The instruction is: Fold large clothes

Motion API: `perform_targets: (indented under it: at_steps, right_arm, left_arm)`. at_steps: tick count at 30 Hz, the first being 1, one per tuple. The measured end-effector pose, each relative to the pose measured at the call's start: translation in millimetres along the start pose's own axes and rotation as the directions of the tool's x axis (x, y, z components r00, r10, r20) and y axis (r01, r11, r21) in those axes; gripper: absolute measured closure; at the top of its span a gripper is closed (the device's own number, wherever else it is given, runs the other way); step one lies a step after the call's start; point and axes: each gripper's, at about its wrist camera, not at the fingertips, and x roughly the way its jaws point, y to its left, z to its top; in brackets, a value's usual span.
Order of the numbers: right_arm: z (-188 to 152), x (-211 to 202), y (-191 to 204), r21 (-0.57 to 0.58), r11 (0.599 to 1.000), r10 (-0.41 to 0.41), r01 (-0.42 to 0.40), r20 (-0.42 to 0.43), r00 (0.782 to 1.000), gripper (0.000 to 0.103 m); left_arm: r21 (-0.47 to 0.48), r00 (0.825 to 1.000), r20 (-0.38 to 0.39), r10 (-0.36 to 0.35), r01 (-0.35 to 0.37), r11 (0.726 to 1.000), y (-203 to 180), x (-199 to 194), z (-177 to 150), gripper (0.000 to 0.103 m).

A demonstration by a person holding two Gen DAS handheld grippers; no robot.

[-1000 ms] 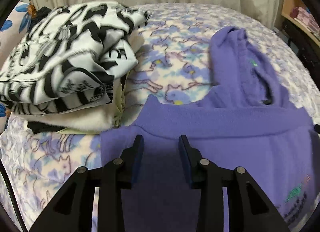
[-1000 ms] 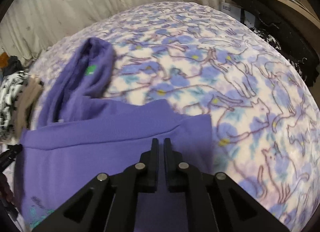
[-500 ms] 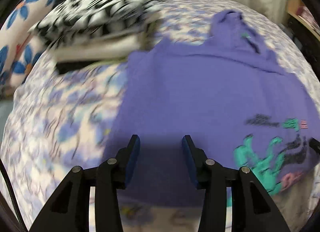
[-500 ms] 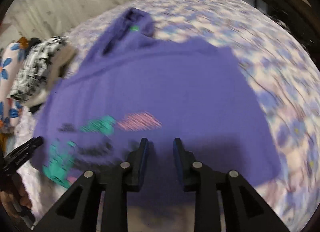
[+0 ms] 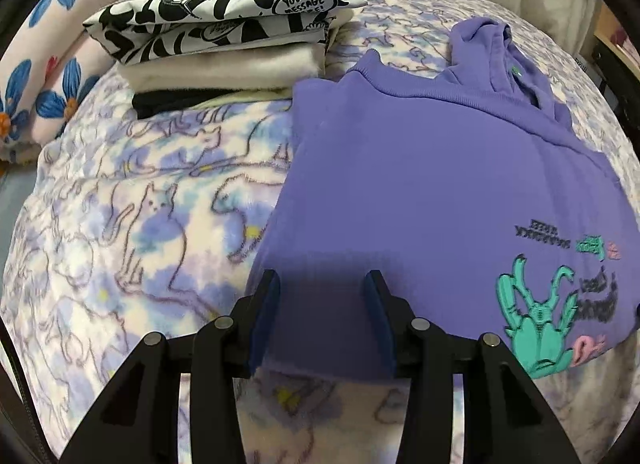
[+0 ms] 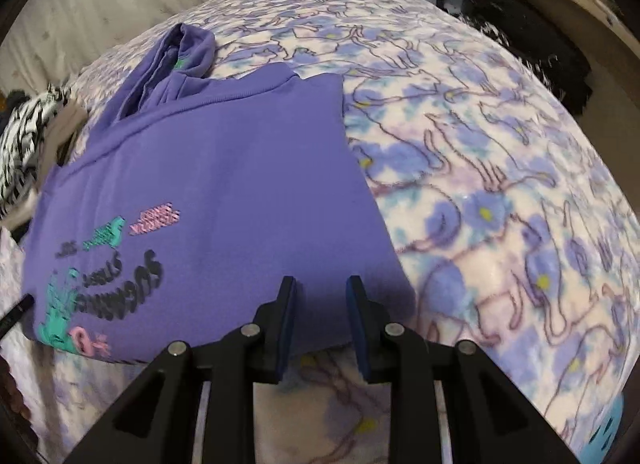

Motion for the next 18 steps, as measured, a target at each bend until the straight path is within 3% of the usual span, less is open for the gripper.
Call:
perform_targets:
  at_steps: [6, 9, 14, 18]
  right_arm:
    - [2.7, -38.8, 6.9, 0.045, 0.999, 0.01, -0.009, -0.029, 1.0, 0.078]
    - [5.5, -64.0, 12.8, 0.065, 0.997, 0.033, -0.03, -0.042, 0.999, 0.078]
    - [14.3, -106.0, 27.6, 0.072, 0.996, 0.062, -0.058, -0.043, 0.997, 0.078]
    - [28.6, -139.8, 42.3, 0.063, 0.993, 0.099, -0.097, -0.019, 0.995, 0.078]
  left_arm:
    - [0.012, 0.997, -0.054, -0.052, 0.053, 0.999, -6.1, -41.0, 6.5, 0.059]
    - [0.026, 0.995, -0.065, -0.075, 0.077, 0.997, -9.9, -68.6, 7.7, 0.051]
    - [0.067, 0.994, -0.048, -0.097, 0.1, 0.993, -14.3, -118.6, 16.1, 0.047]
    - [0.108, 0.992, -0.005, -0.129, 0.129, 0.986, -16.6, -159.7, 32.4, 0.037]
